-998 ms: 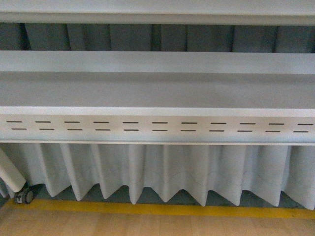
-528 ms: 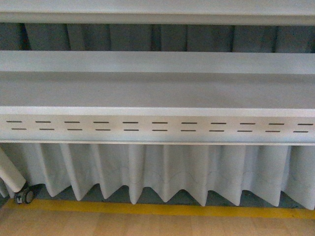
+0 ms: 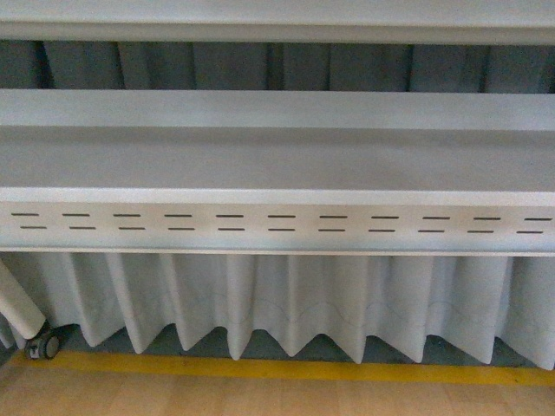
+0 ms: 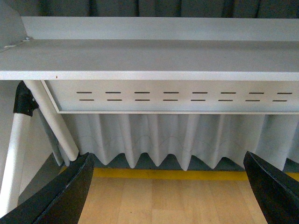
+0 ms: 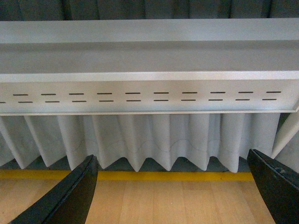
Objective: Wind up and store yellow beetle toy
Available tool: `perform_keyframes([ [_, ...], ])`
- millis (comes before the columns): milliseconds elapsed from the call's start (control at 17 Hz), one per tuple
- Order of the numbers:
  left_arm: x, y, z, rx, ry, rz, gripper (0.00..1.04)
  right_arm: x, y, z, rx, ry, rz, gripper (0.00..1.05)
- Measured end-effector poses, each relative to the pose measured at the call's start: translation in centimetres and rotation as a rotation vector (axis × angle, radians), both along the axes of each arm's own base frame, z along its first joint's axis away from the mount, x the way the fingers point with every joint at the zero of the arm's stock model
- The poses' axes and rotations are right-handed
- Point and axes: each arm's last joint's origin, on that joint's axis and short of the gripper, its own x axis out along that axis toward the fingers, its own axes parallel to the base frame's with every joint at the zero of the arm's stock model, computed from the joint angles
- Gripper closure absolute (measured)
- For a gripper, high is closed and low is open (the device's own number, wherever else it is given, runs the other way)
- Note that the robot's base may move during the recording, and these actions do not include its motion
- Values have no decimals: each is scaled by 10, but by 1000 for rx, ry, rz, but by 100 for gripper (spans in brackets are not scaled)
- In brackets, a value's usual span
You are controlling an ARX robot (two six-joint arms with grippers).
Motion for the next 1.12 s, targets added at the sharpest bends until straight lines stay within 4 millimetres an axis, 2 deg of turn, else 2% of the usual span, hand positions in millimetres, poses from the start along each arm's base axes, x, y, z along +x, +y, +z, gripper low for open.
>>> perform_keyframes([
  [1116, 0, 0, 0, 0, 0, 0, 7, 0, 0, 0, 2, 0, 0, 7],
])
